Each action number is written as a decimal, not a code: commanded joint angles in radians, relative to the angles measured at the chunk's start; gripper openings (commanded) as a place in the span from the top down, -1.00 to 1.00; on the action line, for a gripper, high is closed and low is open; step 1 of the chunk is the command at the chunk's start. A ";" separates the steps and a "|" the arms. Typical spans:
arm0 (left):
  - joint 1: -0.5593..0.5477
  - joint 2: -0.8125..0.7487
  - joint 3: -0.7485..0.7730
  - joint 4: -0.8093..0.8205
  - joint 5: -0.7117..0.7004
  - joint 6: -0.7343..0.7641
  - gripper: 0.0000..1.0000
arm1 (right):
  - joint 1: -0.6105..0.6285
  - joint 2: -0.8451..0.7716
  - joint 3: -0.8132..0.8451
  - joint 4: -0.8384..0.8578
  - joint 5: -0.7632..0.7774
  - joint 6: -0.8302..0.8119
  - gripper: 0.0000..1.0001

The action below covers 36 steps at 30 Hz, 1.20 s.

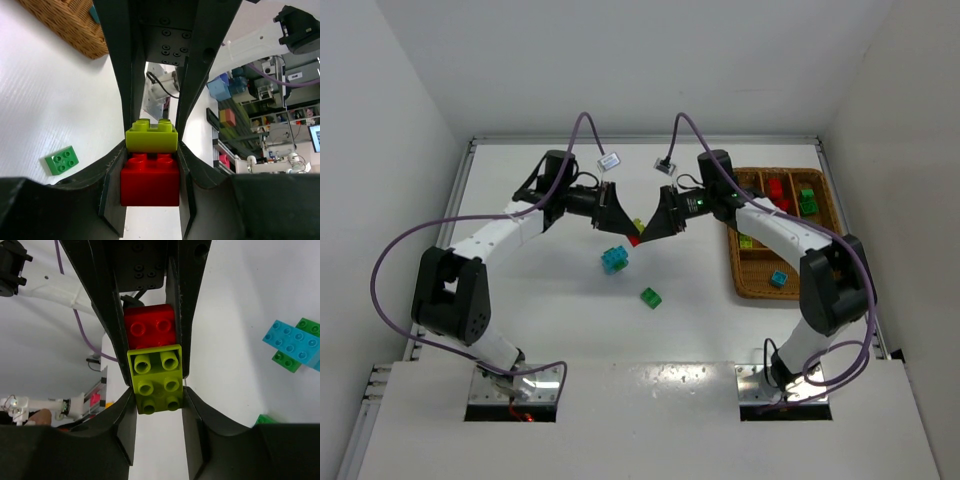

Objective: Sort the legos into containers by color

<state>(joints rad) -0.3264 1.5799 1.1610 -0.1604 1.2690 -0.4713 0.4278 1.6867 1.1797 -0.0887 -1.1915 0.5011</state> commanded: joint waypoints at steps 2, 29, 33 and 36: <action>-0.007 -0.034 0.009 0.025 -0.002 0.033 1.00 | 0.014 -0.004 0.051 0.037 -0.034 0.002 0.63; 0.012 -0.024 0.019 0.016 -0.013 0.023 1.00 | -0.053 -0.091 -0.047 0.067 0.142 0.030 0.81; 0.030 -0.035 0.009 0.016 -0.026 0.023 1.00 | -0.127 -0.145 -0.087 0.067 0.184 0.039 0.84; 0.030 -0.035 0.000 0.016 -0.026 0.014 1.00 | -0.191 -0.186 -0.107 0.011 0.243 0.020 0.84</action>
<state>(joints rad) -0.3096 1.5799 1.1595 -0.1719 1.2270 -0.4713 0.2935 1.5654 1.0851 -0.0727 -1.0210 0.5323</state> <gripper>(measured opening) 0.426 0.369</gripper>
